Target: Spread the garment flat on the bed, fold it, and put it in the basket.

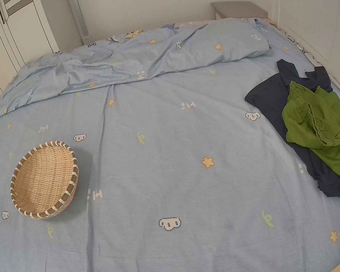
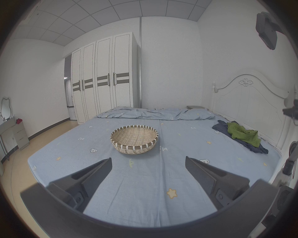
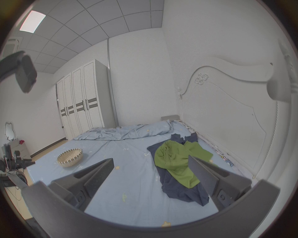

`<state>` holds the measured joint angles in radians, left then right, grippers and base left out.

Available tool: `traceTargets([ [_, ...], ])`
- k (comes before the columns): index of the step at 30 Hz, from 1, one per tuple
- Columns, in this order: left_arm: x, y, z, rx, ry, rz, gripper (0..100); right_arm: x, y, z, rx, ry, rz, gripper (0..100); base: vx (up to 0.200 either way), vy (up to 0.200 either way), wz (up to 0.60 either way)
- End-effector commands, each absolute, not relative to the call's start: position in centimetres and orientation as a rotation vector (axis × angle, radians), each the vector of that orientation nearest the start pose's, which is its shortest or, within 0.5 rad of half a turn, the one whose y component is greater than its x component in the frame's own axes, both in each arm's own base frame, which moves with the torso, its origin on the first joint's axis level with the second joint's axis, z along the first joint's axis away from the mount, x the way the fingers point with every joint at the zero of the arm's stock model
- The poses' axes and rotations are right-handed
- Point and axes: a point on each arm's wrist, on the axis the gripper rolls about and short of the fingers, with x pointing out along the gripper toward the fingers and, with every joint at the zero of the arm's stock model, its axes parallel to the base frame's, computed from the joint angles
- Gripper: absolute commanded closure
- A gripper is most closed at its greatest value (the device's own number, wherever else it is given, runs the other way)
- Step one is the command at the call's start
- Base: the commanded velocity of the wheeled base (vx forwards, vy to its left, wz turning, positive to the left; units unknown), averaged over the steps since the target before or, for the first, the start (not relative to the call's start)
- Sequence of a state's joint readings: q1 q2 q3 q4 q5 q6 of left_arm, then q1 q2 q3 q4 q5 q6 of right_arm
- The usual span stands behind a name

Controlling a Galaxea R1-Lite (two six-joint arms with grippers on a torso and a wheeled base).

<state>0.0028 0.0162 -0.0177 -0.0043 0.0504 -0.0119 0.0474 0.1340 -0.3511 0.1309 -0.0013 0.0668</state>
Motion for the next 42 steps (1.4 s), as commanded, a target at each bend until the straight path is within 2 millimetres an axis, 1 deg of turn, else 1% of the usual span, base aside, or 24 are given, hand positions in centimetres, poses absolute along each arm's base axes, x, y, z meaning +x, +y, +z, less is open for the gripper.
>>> traceTargets([
  [1, -2.3, 0.1, 7.6, -0.012, -0.005, 0.055, 0, 3.0, 0.4, 24.6, 0.012, 0.236, 0.118, 0, 0.000, 0.000, 0.00],
  [2, -2.3, 0.1, 7.6, -0.014, -0.005, 0.054, 0, 5.6, 0.6, 24.8, 0.000, 0.275, 0.111, 0, 0.000, 0.000, 0.00],
  [4, -2.3, 0.1, 7.6, -0.012, -0.005, 0.054, 0, 8.3, 0.9, 25.0, -0.004, 0.299, 0.102, 0, 0.000, 0.000, 0.00],
  [7, -2.3, 0.1, 7.6, -0.012, -0.005, 0.054, 0, 14.5, 1.2, 24.6, -0.021, 0.344, 0.044, 0, 0.000, 0.000, 0.00],
  [8, -2.3, 0.1, 7.6, -0.012, -0.005, 0.054, 0, 15.3, 1.2, 24.5, -0.028, 0.349, 0.031, 0, 0.000, 0.000, 0.00],
  [9, -2.3, 0.1, 7.6, -0.012, -0.005, 0.054, 0, 18.4, 1.1, 23.7, -0.057, 0.379, -0.027, 0, 0.000, 0.000, 0.00],
  [11, -2.3, 0.1, 7.6, -0.012, -0.005, 0.054, 0, 21.7, 0.9, 22.5, -0.096, 0.417, -0.092, 0, 0.000, 0.000, 0.00],
  [13, -2.3, 0.1, 7.6, -0.012, -0.005, 0.054, 0, 24.6, 1.0, 21.2, -0.120, 0.458, -0.141, 0, 0.000, 0.000, 0.00],
  [14, -2.3, 0.1, 7.6, -0.012, -0.005, 0.054, 0, 24.6, 1.0, 21.2, -0.120, 0.458, -0.141, 0, 0.000, 0.000, 0.00],
  [15, -2.3, 0.1, 7.6, -0.012, -0.005, 0.054, 0, 27.4, 1.0, 19.8, -0.143, 0.499, -0.187, 0, 0.000, 0.000, 0.00],
  [16, -2.3, 0.1, 7.6, -0.012, -0.005, 0.054, 0, 27.8, 1.1, 19.7, -0.145, 0.502, -0.193, 0, 0.000, 0.000, 0.00],
  [17, -2.3, 0.1, 7.6, -0.012, -0.005, 0.054, 0, 29.4, 1.1, 19.3, -0.157, 0.515, -0.215, 0, 0.000, 0.000, 0.00],
  [18, -2.3, 0.1, 7.6, -0.012, -0.005, 0.054, 0, 29.4, 1.1, 19.3, -0.157, 0.515, -0.215, 0, 0.000, 0.000, 0.00],
  [19, -2.3, 0.1, 7.6, -0.012, -0.005, 0.054, 0, 30.7, 1.2, 19.0, -0.162, 0.525, -0.224, 0, 0.000, 0.000, 0.00],
  [21, -2.3, 0.1, 7.6, -0.012, -0.005, 0.054, 0, 31.8, 1.2, 18.1, -0.167, 0.550, -0.227, 0, 0.000, 0.000, 0.00],
  [22, -2.3, 0.1, 7.6, -0.012, -0.005, 0.054, 0, 32.0, 1.2, 18.0, -0.168, 0.554, -0.227, 0, 0.000, 0.000, 0.00],
  [23, -2.3, 0.1, 7.6, -0.012, -0.005, 0.054, 0, 32.8, 1.2, 17.1, -0.180, 0.581, -0.231, 0, 0.000, 0.000, 0.00],
  [24, -2.3, 0.1, 7.6, -0.012, -0.005, 0.054, 0, 32.9, 1.2, 17.0, -0.181, 0.582, -0.232, 0, 0.000, 0.000, 0.00],
  [26, -2.3, 0.1, 7.6, -0.012, -0.005, 0.054, 0, 34.1, 0.7, 15.9, -0.206, 0.621, -0.254, 0, 0.000, 0.000, 0.00],
  [28, -2.3, 0.1, 7.6, -0.012, -0.005, 0.054, 0, 34.6, 0.5, 15.5, -0.208, 0.637, -0.258, 0, 0.000, 0.000, 0.00],
  [33, -2.3, 0.1, 7.6, -0.012, -0.005, 0.054, 0, 34.8, 0.4, 15.5, -0.202, 0.634, -0.254, 0, 0.000, 0.000, 0.00],
  [42, -2.3, 0.1, 7.6, -0.012, -0.005, 0.054, 0, 34.9, 0.1, 16.1, -0.191, 0.617, -0.255, 0, 0.000, 0.000, 0.00],
])
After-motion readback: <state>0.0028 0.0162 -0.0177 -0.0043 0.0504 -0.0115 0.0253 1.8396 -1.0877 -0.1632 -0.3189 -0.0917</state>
